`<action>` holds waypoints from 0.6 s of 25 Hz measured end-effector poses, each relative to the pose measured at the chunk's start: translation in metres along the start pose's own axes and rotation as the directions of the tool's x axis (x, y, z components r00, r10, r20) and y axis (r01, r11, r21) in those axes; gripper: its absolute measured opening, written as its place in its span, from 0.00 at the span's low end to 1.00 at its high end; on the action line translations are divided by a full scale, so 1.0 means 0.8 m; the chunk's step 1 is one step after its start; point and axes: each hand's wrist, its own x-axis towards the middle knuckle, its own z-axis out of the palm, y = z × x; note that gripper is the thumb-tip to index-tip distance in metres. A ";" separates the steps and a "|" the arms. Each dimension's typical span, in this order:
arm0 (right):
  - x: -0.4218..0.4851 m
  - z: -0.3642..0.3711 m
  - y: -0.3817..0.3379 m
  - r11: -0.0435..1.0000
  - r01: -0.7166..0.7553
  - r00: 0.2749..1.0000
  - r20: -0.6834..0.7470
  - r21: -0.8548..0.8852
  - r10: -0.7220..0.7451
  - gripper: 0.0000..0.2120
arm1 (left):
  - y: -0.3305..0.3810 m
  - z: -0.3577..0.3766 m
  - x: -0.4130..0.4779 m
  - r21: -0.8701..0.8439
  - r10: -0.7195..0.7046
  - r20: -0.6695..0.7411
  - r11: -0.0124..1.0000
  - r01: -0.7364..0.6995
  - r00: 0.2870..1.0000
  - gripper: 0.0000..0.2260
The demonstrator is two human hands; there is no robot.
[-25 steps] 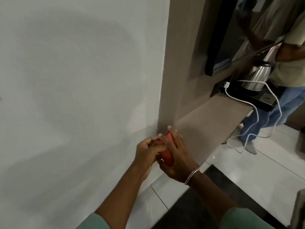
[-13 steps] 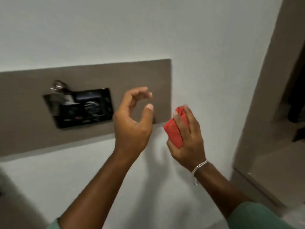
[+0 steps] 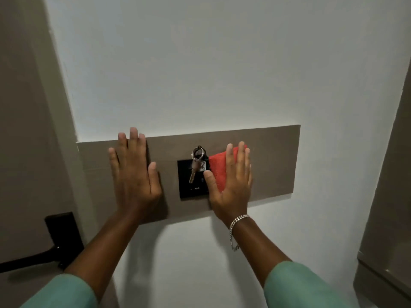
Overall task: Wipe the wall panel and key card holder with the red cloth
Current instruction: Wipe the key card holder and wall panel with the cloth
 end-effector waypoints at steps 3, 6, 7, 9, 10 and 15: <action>-0.004 0.016 0.010 0.996 0.028 1.000 -0.010 -0.087 -0.029 0.34 | -0.018 0.019 -0.005 0.278 0.092 0.034 0.956 -0.098 0.995 0.32; -0.002 0.024 0.034 0.995 0.024 0.997 -0.074 -0.099 -0.032 0.30 | -0.023 0.031 -0.005 0.379 0.133 -0.020 0.918 -0.116 0.991 0.33; 0.003 0.029 0.032 0.996 -0.056 0.992 -0.121 -0.063 0.048 0.28 | -0.023 0.034 -0.005 0.396 0.137 -0.031 0.911 -0.113 0.990 0.33; 0.007 0.038 0.020 0.990 -0.143 0.972 -0.189 0.004 0.141 0.25 | -0.024 0.035 -0.006 0.410 0.143 -0.037 0.905 -0.115 0.989 0.34; 0.001 0.039 0.023 0.996 -0.086 0.977 -0.198 -0.014 0.081 0.24 | -0.024 0.036 -0.005 0.412 0.144 -0.039 0.904 -0.115 0.989 0.34; -0.002 0.041 0.037 0.998 -0.064 0.971 -0.230 0.020 0.067 0.23 | -0.022 0.033 -0.006 0.444 0.141 -0.020 0.888 -0.118 0.990 0.35</action>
